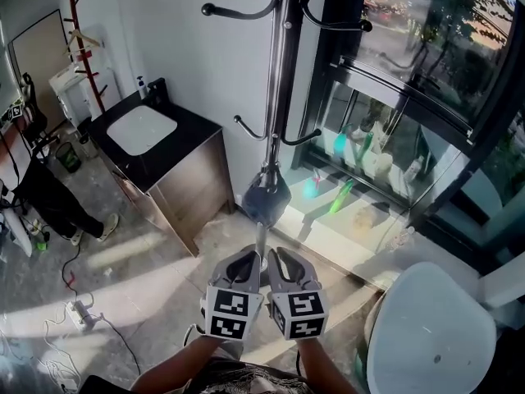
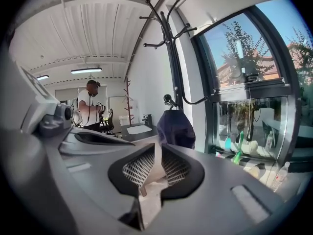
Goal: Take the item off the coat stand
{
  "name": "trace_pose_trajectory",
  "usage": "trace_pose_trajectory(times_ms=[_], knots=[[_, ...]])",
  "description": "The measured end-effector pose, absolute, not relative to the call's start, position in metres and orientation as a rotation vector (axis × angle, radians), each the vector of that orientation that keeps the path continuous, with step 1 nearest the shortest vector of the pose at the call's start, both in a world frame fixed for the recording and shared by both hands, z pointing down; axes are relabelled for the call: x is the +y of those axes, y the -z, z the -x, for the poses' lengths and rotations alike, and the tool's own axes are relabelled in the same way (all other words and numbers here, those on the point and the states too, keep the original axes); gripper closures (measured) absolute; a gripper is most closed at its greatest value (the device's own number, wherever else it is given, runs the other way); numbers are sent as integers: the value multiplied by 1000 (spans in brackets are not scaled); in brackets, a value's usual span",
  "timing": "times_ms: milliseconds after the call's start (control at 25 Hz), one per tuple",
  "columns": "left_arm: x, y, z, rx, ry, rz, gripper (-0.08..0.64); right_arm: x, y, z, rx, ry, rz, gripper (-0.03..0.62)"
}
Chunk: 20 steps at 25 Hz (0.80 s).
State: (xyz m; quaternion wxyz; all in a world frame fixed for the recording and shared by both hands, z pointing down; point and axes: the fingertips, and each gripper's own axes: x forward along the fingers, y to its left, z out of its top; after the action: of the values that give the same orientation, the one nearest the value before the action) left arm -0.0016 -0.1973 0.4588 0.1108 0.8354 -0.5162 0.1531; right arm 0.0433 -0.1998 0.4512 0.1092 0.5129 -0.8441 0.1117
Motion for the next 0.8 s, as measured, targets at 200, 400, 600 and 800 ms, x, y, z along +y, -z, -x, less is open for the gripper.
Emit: trace_pose_trajectory(times_ms=[200,400,600,800], knots=[[-222,-460,8,-1496,-449,-2467,558,-228,-456,-41,-2438,-300,-1545,531],[-243,-461,16,-1476,-457,-2477,558,-250,-464,-35,-2404,-311,-1563,503],[-260,-466,26,-1462,-463,-2480,558,-267,-471,-28,-2369,-318,-1580,471],[-275,-472,30,-1439,-468,-2476,558,-286,-480,-25,-2335,-305,-1585,451]])
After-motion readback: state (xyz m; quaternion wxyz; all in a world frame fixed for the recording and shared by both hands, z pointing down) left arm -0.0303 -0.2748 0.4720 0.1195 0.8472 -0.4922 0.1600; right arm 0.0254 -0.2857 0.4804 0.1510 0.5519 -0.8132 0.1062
